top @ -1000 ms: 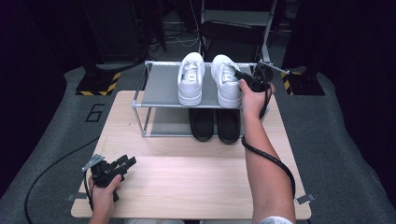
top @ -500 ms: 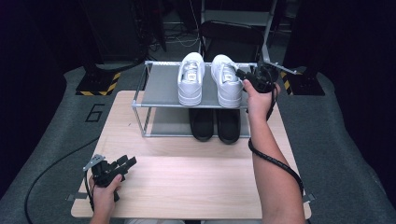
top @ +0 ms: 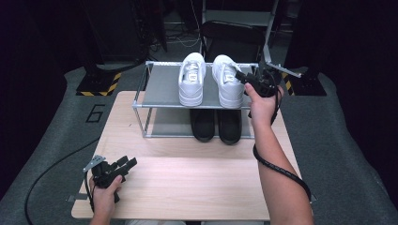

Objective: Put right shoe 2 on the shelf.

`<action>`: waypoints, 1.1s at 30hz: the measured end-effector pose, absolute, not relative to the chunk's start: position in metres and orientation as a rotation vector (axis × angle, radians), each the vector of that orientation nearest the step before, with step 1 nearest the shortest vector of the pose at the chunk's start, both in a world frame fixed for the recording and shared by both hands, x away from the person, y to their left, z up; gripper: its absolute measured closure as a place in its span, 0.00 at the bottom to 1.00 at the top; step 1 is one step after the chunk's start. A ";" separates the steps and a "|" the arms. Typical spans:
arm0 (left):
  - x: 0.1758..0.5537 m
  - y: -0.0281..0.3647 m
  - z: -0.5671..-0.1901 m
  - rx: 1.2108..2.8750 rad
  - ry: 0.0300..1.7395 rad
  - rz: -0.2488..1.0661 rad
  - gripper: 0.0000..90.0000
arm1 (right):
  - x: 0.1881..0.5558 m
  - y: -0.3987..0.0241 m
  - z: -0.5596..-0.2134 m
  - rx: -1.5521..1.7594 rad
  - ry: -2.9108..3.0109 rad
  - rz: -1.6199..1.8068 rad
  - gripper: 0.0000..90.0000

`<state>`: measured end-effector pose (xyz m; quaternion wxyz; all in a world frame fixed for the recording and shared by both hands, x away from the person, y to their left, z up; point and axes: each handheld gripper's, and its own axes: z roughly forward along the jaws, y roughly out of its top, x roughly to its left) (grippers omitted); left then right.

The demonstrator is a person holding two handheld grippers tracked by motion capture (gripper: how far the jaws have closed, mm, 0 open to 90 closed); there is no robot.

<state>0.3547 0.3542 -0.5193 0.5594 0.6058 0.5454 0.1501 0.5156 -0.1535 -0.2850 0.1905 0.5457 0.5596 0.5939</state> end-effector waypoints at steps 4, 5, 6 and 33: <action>0.354 0.353 -0.519 1.421 1.292 0.353 0.47 | 0.498 -0.156 -0.285 1.489 1.602 1.695 0.49; 0.354 0.353 -0.520 1.428 1.287 0.357 0.47 | 0.493 -0.157 -0.285 1.480 1.609 1.700 0.49; 0.354 0.352 -0.520 1.429 1.289 0.358 0.47 | 0.489 -0.158 -0.286 1.470 1.619 1.703 0.48; 0.353 0.348 -0.521 1.442 1.294 0.363 0.45 | 0.375 -0.158 -0.419 1.414 1.822 1.711 0.44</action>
